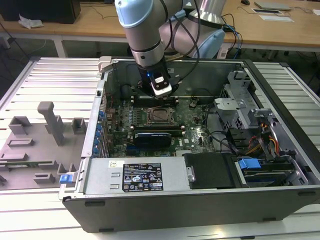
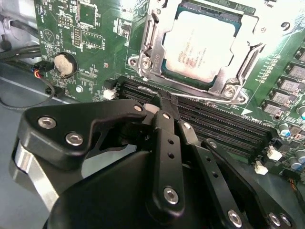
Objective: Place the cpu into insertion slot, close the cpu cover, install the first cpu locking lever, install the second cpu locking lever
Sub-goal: 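Install the first cpu locking lever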
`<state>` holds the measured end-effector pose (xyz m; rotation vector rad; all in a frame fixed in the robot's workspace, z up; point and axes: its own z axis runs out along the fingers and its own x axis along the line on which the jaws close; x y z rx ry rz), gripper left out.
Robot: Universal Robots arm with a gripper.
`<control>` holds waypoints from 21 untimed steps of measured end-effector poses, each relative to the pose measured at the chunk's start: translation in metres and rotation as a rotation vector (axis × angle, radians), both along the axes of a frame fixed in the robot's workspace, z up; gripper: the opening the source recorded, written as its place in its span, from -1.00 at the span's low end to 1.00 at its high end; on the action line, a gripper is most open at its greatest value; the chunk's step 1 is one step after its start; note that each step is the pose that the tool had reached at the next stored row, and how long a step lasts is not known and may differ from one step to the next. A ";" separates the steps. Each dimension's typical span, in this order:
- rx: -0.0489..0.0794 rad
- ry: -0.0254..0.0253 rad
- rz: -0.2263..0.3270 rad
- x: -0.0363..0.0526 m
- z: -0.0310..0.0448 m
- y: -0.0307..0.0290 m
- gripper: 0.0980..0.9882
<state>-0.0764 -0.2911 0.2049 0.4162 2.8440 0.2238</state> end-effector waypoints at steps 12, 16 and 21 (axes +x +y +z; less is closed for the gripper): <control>-0.004 0.0001 -0.009 0.0049 -0.0086 -0.0001 -0.98; -0.003 0.0001 -0.009 0.0051 -0.0094 -0.0001 -0.98; -0.003 -0.0001 -0.008 0.0051 -0.0095 -0.0040 -0.98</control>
